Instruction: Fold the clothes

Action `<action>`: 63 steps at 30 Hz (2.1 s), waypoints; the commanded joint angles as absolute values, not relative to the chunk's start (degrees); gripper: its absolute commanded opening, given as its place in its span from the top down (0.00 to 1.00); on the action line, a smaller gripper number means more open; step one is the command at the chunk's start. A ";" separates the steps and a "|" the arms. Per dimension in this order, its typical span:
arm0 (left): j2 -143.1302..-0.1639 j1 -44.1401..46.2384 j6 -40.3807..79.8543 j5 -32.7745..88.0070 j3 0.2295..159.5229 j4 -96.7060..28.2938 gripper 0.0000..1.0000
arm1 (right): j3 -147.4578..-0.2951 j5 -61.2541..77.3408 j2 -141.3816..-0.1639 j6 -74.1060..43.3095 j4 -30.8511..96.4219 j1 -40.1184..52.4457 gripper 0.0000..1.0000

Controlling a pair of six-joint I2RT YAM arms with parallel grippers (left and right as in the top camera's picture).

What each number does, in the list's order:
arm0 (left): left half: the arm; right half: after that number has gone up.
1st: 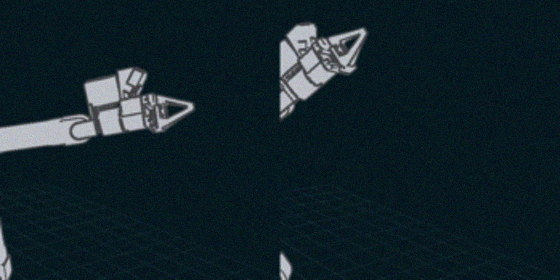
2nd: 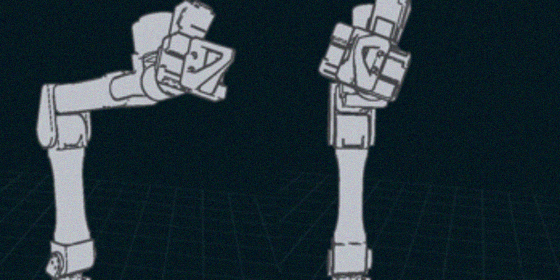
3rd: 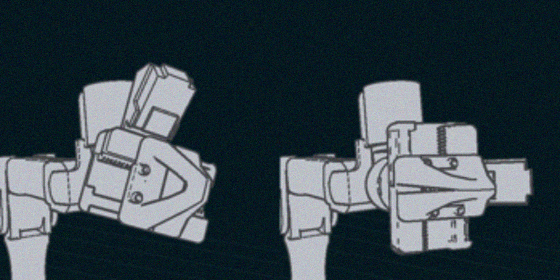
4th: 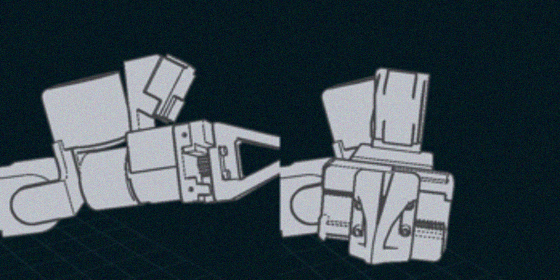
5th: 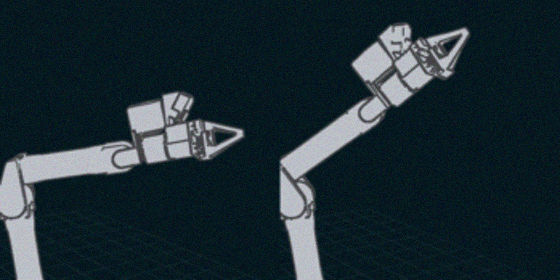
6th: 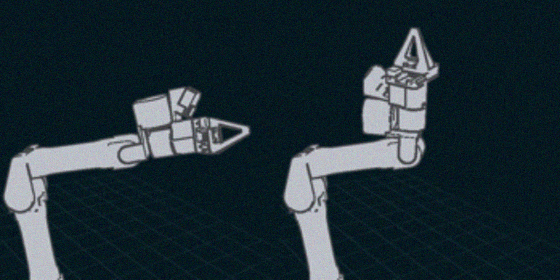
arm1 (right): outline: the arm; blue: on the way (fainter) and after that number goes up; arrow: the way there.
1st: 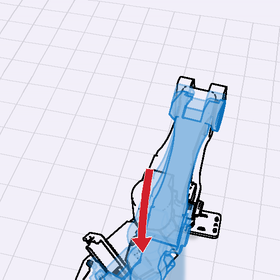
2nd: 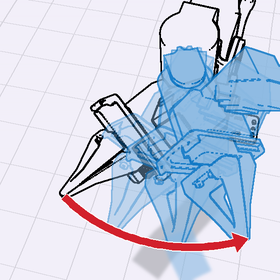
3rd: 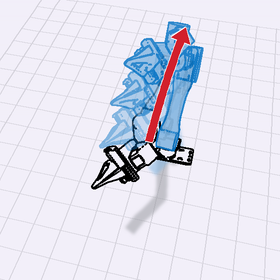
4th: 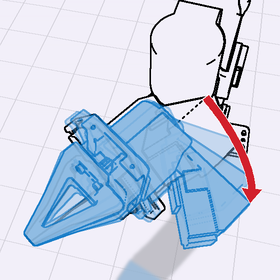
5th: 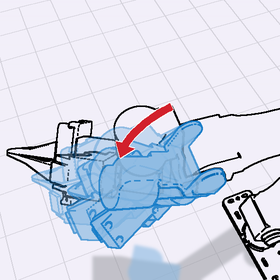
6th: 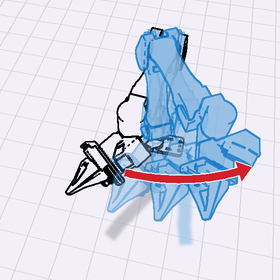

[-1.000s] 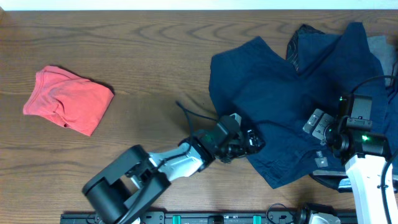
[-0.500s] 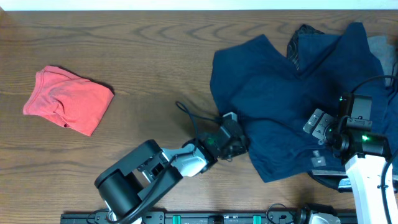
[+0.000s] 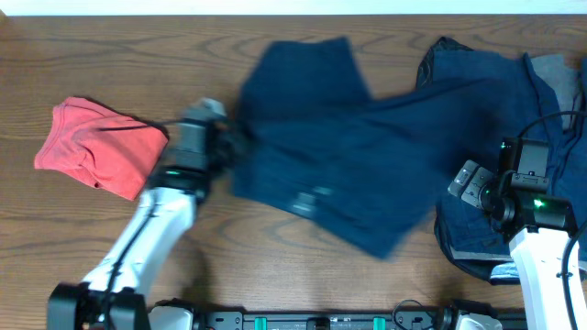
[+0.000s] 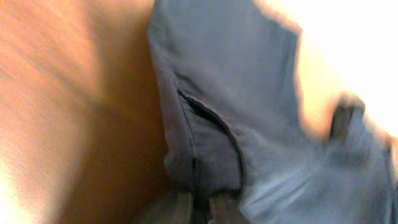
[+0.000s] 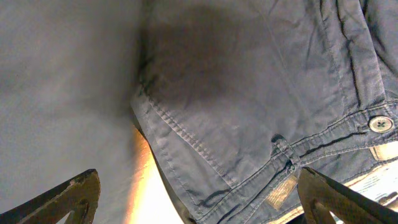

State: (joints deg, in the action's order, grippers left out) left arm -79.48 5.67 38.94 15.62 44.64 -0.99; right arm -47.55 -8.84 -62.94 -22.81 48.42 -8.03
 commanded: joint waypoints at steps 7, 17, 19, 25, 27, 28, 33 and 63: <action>-78.78 -3.99 36.03 33.65 45.89 -11.46 0.02 | -47.94 -9.65 -62.63 -22.44 48.45 -8.51 0.01; -79.00 11.14 39.03 33.47 41.34 -35.77 0.02 | -47.94 -9.63 -62.63 -22.44 48.47 -8.51 0.01; -79.00 14.48 44.31 28.80 39.72 -35.35 0.02 | -47.94 -9.63 -62.63 -22.44 48.60 -8.51 0.01; -79.00 18.87 54.41 13.61 37.82 -31.90 0.02 | -47.94 -9.61 -62.63 -22.20 49.12 -8.51 0.01; -79.13 19.07 54.30 12.14 37.78 -28.32 0.02 | -47.94 -9.61 -62.63 -22.22 49.08 -8.51 0.01; -79.37 19.07 54.35 12.21 37.78 -27.00 0.02 | -47.94 -9.61 -62.63 -22.22 49.06 -8.51 0.01; -82.61 19.09 55.46 12.38 37.76 -24.51 0.02 | -47.94 -9.61 -62.63 -22.20 49.08 -8.51 0.01; -98.08 4.19 39.11 8.14 52.62 -2.07 0.94 | -47.94 -9.63 -62.63 -22.02 49.15 -8.51 0.01</action>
